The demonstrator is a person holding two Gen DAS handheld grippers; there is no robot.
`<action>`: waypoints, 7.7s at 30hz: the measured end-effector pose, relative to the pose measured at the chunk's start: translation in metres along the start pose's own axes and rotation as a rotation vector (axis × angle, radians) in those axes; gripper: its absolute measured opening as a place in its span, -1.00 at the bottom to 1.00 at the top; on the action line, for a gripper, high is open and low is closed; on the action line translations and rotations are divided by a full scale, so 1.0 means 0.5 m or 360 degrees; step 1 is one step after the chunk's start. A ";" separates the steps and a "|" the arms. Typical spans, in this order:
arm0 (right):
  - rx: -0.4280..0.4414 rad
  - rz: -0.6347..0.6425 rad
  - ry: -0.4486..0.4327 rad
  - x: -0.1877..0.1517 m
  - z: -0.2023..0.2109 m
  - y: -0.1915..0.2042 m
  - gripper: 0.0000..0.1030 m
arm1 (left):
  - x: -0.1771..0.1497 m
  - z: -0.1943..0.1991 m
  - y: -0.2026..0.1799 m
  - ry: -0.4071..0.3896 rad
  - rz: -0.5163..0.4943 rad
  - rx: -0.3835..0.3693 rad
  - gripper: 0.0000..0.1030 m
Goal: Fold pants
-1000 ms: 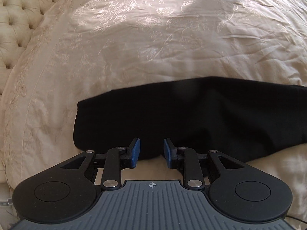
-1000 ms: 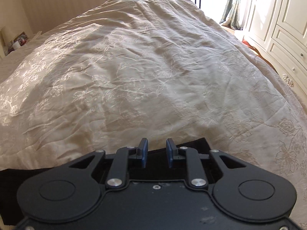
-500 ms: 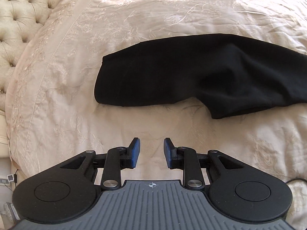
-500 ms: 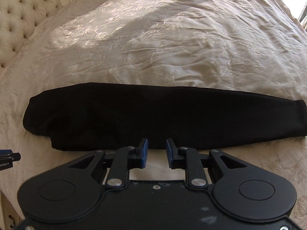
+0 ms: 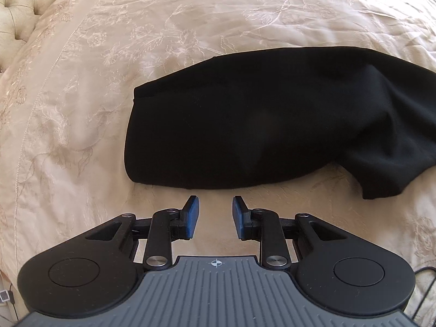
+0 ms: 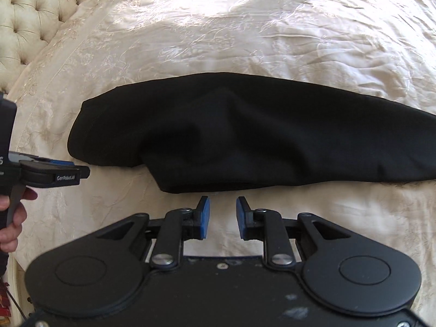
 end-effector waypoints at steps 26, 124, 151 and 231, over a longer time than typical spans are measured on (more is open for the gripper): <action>-0.0065 0.0195 -0.0010 -0.031 -0.088 0.121 -0.70 | 0.143 -0.149 0.089 -0.0060 -0.0355 0.0142 -0.44; -0.0279 -0.0068 0.0331 -0.019 -0.123 0.035 -0.94 | 0.072 -0.053 0.076 0.0056 -0.0049 -0.0189 -0.35; -0.0348 -0.0300 0.0104 -0.038 0.043 -0.121 -0.50 | -0.086 0.132 -0.131 -0.0052 -0.0041 -0.0305 -0.28; 0.0159 0.1245 0.0183 0.337 -0.108 -0.378 -0.93 | 0.226 0.055 -0.442 0.0003 0.0110 -0.0264 -0.27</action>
Point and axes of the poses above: each gripper's, at about its wrist camera, not at the fingertips, and z roughly against the way its jaws point, y to its left, x to its top, the point moved 8 cm from there along -z, roughly the way its jaws point, and after that the axes turned 10 degrees about -z, right-handed, at the moved point
